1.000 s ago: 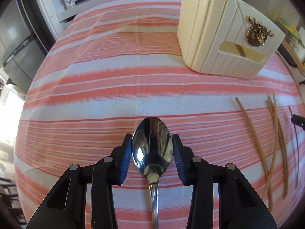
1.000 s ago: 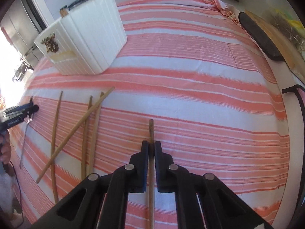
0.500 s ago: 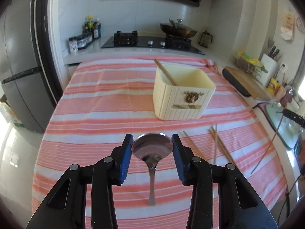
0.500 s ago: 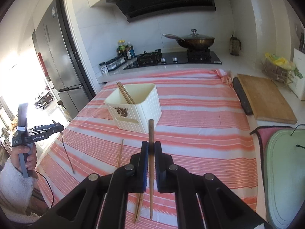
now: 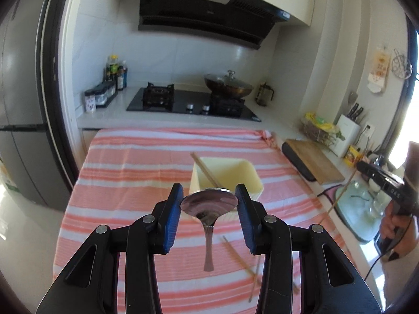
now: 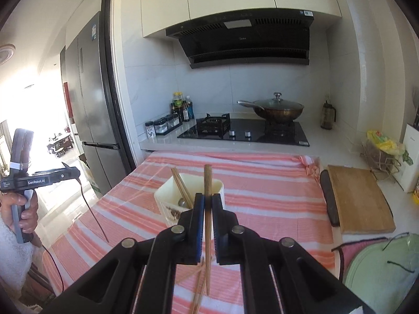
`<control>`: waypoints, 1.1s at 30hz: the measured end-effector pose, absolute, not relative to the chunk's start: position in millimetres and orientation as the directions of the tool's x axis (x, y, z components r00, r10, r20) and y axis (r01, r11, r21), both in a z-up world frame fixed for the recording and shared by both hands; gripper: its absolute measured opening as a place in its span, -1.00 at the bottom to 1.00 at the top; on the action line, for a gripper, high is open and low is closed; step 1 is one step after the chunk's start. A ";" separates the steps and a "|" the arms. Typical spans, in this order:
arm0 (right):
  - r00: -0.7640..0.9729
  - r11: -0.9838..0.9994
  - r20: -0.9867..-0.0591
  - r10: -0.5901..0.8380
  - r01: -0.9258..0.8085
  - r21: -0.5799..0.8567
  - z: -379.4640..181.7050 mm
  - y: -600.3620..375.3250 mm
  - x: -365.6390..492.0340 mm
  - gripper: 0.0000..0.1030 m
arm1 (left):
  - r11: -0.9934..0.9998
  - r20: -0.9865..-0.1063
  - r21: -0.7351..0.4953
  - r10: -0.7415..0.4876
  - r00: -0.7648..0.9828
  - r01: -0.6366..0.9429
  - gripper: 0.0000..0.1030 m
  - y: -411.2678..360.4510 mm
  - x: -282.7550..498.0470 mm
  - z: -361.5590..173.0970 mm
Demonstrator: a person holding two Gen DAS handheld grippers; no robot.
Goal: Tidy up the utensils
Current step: 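Lift and carry the spoon with the left tool while the right tool carries the chopstick to the holder, then open the left tool over the holder while the right tool drops its chopstick in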
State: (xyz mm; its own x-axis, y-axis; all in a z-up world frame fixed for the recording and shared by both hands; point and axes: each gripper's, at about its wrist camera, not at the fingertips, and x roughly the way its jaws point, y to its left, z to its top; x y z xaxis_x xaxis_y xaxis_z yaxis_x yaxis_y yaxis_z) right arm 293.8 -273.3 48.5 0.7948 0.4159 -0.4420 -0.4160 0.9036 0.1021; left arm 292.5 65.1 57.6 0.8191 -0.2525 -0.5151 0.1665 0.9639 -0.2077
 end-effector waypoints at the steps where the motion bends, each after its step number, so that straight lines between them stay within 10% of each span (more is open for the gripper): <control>1: 0.803 0.902 -0.424 0.419 -0.422 0.094 55.7 -268.5 299.3 -0.88 | 0.963 -0.490 -0.206 -0.254 0.834 0.172 -0.19 63.7 298.6 69.1; 12: 0.872 0.897 -0.225 0.435 -0.441 0.025 89.4 -195.0 386.2 -0.88 | 0.965 -0.376 -0.251 -0.165 0.912 0.071 -0.19 34.6 407.1 84.4; 23: 0.653 0.855 -0.633 0.416 -0.518 0.027 -23.1 -140.5 495.9 -0.88 | 0.965 -0.733 -0.264 -0.205 0.649 0.006 -0.19 20.0 503.6 -35.9; 27: 0.625 0.868 -0.651 0.431 -0.485 0.108 -43.0 -145.0 510.9 -0.83 | 0.964 -0.770 -0.265 -0.213 0.601 0.002 -0.16 14.1 509.9 -56.3; 31: 0.645 0.876 -0.611 0.459 -0.444 0.188 -48.7 -161.0 499.2 -0.18 | 0.958 -0.764 -0.286 -0.229 0.604 0.001 0.17 19.3 496.0 -53.7; 33: 0.677 0.878 -0.572 0.463 -0.437 0.194 -45.7 -173.4 483.0 -0.18 | 0.971 -0.763 -0.239 -0.204 0.613 0.025 0.31 19.9 479.4 -48.5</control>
State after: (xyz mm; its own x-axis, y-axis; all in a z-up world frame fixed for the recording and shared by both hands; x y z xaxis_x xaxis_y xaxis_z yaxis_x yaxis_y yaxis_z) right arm 483.0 -173.4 -45.7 0.6771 0.4633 -0.5718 -0.4370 0.8783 0.1942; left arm 479.4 19.9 -48.5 0.6128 -0.2041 -0.7635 0.0251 0.9706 -0.2393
